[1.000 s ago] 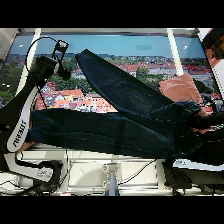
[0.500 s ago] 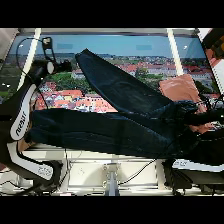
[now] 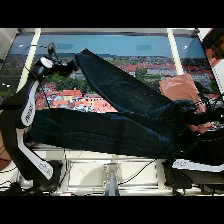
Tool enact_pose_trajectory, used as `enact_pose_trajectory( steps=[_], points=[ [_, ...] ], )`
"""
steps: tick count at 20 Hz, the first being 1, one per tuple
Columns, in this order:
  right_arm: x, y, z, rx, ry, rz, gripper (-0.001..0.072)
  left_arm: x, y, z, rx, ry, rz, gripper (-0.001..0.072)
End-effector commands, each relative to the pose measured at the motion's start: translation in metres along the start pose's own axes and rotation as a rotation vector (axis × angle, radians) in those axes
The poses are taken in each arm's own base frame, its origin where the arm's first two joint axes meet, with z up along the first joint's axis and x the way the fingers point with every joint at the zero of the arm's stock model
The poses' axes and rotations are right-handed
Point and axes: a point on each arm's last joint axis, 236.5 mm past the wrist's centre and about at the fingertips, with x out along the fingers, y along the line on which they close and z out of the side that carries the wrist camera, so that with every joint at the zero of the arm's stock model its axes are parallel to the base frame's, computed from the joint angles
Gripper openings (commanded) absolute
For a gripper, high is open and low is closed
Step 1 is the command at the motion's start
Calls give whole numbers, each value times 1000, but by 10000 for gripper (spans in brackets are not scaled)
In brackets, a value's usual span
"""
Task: Fold the clothes and pants, and hang the long-sleeved shirts on hangers.
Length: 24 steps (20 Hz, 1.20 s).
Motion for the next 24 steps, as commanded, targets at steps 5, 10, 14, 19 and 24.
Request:
enact_pose_trajectory(
  steps=[5, 10, 14, 19, 24],
  points=[
    [0, 1, 0, 4, -2, 3, 36, 34, -43, -54, 72, 144, -76, 603],
    [0, 3, 0, 8, 0, 10, 36, 33, -21, -62, 82, 190, -39, 664],
    [0, 2, 0, 8, -2, 7, 36, 27, -12, -69, 33, 238, -40, 704],
    [0, 4, -1, 11, 6, 17, 36, 44, -33, -83, 45, 245, -62, 710],
    [0, 5, -2, 11, 7, 19, 36, 45, -26, -81, 38, 237, -26, 548]
  ],
)
